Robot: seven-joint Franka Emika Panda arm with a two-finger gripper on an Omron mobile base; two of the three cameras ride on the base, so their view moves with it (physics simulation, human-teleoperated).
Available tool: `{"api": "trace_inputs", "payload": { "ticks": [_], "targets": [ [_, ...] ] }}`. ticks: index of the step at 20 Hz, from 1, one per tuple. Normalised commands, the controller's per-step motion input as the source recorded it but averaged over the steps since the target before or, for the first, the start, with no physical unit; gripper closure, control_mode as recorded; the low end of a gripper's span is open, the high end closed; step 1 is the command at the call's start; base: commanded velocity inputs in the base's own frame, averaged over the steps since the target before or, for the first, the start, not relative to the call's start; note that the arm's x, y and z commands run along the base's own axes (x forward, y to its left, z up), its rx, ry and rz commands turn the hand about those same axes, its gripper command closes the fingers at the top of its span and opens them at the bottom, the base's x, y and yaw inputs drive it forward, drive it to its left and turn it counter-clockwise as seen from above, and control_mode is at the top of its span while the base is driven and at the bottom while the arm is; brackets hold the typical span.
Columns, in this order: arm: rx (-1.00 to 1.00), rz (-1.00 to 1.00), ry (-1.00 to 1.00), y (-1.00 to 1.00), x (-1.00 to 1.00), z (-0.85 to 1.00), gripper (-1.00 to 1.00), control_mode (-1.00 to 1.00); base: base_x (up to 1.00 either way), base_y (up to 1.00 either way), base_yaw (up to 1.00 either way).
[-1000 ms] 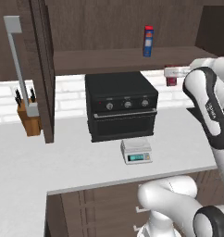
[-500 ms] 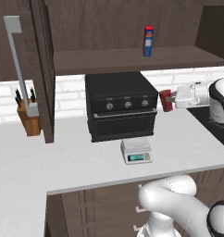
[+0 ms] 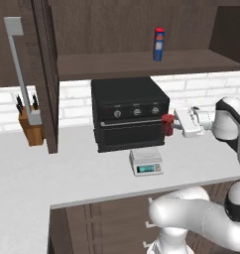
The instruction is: Pick the yogurt and place it on the digital scale for weighing, and close the cabinet.
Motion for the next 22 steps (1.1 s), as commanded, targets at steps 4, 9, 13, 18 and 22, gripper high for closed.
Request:
{"api": "trace_inputs", "payload": {
  "ticks": [4,9,13,18,22],
  "targets": [
    [0.09,0.1,-0.15,0.07,0.46,-0.84,1.0,-1.0,0.0,0.0,0.0],
    [0.04,0.02,-0.07,0.07,0.3,-0.83,1.0,-1.0,0.0,0.0,0.0],
    [0.0,0.0,-0.03,0.03,0.27,-0.73,1.0,-1.0,0.0,0.0,0.0],
    [0.0,0.0,-0.01,0.0,0.32,-0.31,1.0,-1.0,0.0,0.0,0.0],
    [0.0,0.0,0.0,0.0,0.37,-0.35,1.0,-1.0,0.0,0.0,0.0]
  ]
}}
